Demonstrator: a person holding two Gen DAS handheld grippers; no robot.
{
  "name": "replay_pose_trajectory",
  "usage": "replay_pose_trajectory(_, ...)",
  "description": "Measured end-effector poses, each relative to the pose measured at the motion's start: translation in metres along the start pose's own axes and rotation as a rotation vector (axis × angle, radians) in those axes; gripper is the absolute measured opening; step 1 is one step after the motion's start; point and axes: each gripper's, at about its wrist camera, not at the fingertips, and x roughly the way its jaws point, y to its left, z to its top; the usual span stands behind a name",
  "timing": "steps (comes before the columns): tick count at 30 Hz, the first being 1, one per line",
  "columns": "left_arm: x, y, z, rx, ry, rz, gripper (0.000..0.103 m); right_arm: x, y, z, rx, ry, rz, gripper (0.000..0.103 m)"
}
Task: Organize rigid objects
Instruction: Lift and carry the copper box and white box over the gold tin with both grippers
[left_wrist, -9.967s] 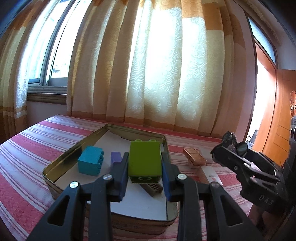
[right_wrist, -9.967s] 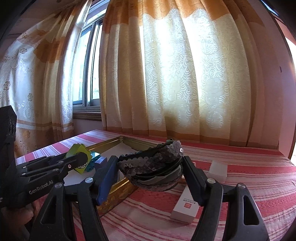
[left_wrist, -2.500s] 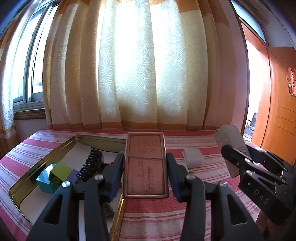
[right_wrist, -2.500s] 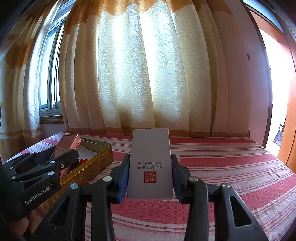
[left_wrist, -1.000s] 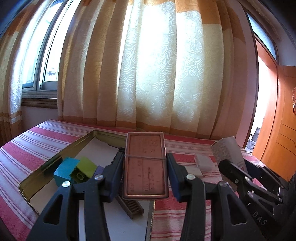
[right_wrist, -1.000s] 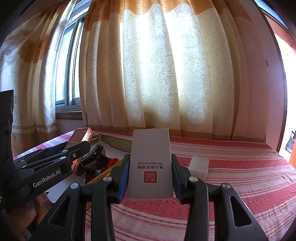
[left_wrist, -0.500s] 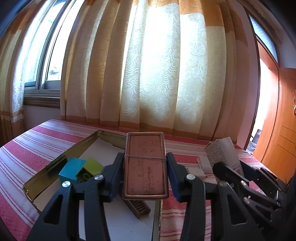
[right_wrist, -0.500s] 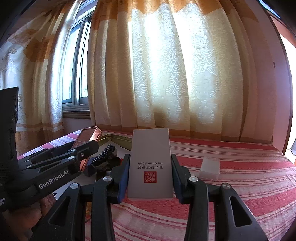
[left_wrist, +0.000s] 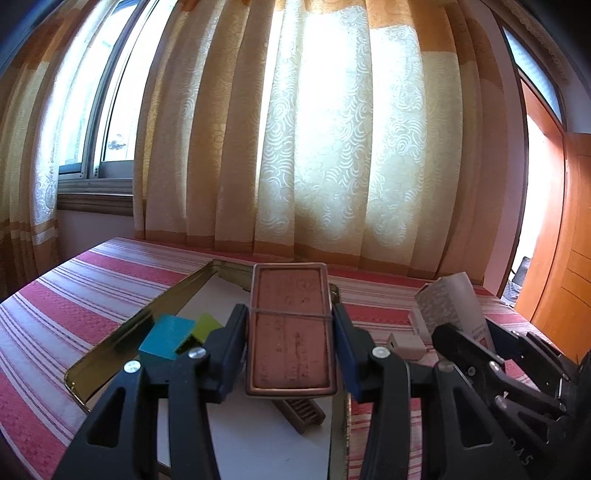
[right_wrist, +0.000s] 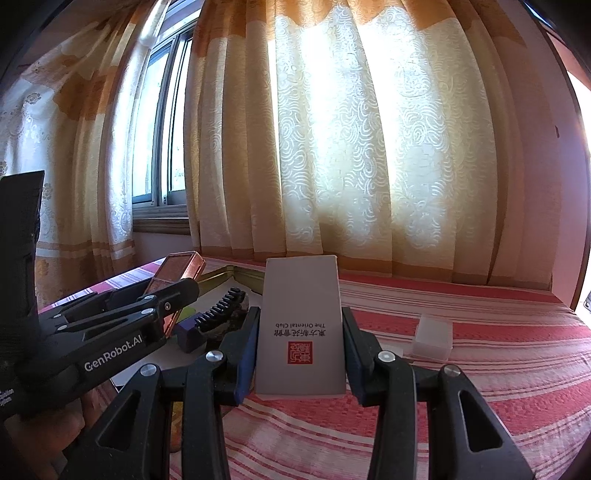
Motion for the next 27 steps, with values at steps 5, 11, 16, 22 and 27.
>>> replay_pose_trajectory(5,0.0,0.006,0.001,-0.005,0.003,0.012,0.045,0.002,0.005,0.0,-0.005,0.001,0.012,0.044)
replay_pose_trajectory(11,-0.002,0.01,0.002,-0.005,0.001,0.017,0.045,0.004,0.012,0.0,-0.013,0.003,0.024,0.044)
replay_pose_trajectory(16,-0.004,0.011,0.003,0.014,-0.01,0.031,0.045,0.006,0.018,0.001,-0.025,0.004,0.033,0.044)
replay_pose_trajectory(22,-0.004,0.016,0.004,0.013,-0.006,0.04,0.045,0.009,0.022,0.002,-0.031,0.007,0.046,0.044)
replay_pose_trajectory(27,-0.005,0.022,0.004,0.011,-0.004,0.055,0.045,0.012,0.029,0.002,-0.043,0.011,0.056,0.044)
